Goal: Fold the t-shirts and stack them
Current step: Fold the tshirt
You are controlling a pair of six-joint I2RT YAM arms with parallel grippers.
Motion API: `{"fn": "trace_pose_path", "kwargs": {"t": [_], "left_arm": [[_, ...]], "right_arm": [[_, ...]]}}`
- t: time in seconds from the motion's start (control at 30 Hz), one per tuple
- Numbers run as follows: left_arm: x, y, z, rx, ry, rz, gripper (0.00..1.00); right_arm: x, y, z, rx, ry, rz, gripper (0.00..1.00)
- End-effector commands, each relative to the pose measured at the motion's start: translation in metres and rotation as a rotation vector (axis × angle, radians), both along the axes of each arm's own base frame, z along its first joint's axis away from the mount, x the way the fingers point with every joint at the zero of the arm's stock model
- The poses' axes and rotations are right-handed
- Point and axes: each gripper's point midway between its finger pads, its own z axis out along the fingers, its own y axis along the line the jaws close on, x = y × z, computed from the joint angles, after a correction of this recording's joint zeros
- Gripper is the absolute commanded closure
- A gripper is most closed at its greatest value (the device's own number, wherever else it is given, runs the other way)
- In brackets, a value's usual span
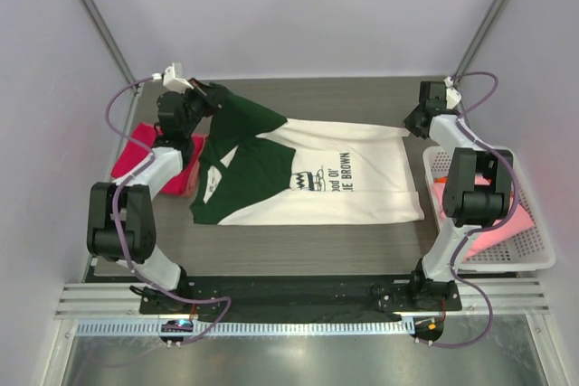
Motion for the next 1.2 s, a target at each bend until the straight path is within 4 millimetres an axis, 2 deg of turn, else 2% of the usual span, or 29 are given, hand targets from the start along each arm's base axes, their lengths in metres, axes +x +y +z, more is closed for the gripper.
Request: {"fn": "trace_pose_path", "kwargs": {"t": [0.0,0.3,0.43,0.53,0.63,0.67,0.9,1.0,1.17], "left_arm": [[-0.015,0.001,0.019,0.068,-0.037,0.02,1.0],[-0.044,0.002,-0.005,0.107,0.006,0.022,1.0],[-0.054,0.0,-0.022,0.116,0.039,0.012,1.0],[-0.061,-0.001,-0.022,0.115,0.038,0.012,1.0],[-0.07,-0.002,-0.031,0.118,0.056,0.008,1.0],[-0.075,-0.001,-0.04,0.121,0.074,0.012,1.0],[-0.095,0.006,-0.046,0.139,0.078,0.033,1.0],[-0.101,0.009,-0.043,0.141,0.07,0.043,1.0],[-0.111,0.011,-0.053,0.16,0.098,0.044,1.0]], "right_arm": [[0.002,0.0,0.029,0.012,-0.076,-0.015,0.99],[-0.005,-0.001,0.029,0.021,-0.071,-0.034,0.99],[-0.012,-0.002,0.028,0.018,-0.065,-0.05,0.99],[-0.019,-0.006,0.026,0.008,-0.059,-0.071,0.99],[-0.025,-0.011,0.032,0.003,-0.068,-0.092,0.99],[-0.026,-0.011,0.037,0.003,-0.079,-0.095,0.99],[-0.04,-0.013,0.045,-0.003,-0.095,-0.111,0.99],[-0.046,-0.012,0.042,0.0,-0.084,-0.115,0.99],[-0.056,-0.012,0.038,0.011,-0.077,-0.135,0.99]]}}
